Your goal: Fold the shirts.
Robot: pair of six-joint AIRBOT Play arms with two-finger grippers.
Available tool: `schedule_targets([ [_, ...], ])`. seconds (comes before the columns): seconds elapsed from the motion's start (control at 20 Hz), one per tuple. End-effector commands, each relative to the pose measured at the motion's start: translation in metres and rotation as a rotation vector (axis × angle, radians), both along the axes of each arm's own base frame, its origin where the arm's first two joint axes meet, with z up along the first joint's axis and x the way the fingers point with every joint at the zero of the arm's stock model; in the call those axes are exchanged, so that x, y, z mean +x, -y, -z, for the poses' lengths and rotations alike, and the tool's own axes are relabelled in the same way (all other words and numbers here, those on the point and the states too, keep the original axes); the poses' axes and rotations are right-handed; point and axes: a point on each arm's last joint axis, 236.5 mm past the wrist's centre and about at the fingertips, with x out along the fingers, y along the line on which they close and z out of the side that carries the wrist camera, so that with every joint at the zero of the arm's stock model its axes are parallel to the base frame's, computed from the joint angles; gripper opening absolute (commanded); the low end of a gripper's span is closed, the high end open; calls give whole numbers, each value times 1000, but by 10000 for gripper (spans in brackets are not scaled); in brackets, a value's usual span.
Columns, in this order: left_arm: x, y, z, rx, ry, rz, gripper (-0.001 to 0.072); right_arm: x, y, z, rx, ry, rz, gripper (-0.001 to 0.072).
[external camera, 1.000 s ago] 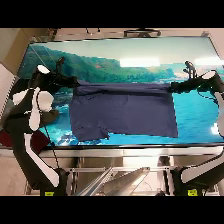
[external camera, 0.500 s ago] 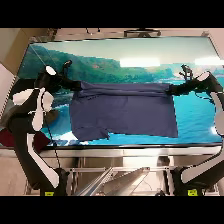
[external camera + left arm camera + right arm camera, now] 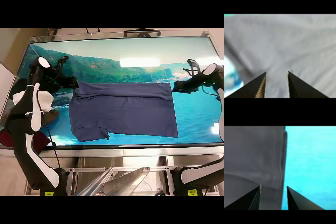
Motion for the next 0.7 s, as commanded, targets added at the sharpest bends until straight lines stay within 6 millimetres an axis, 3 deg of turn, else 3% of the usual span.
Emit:
schedule_targets([
  [0.0, -44, -25, -24, 30, -130, -77, 286, -51, 25, -29, -69, -113, 83, 354],
  [0.05, -65, -29, -21, 29, -173, -89, 286, -74, 28, -25, -56, -167, 131, 308],
  [0.2, -138, -32, -6, 19, -280, -136, 287, -153, 32, -2, -23, -292, 234, 297],
  [0.3, -182, -29, 5, 7, -326, -174, 286, -191, 31, 22, 20, -335, 312, 471],
  [0.4, -224, -21, 16, -4, -382, -200, 287, -221, 15, 45, 100, -395, 311, 477],
  [0.5, -258, -15, 29, -1, -412, -211, 287, -229, -5, 62, 166, -392, 263, 476],
  [0.65, -286, -1, 41, -42, -411, -256, 287, -221, -28, 75, 261, -360, 235, 476],
])
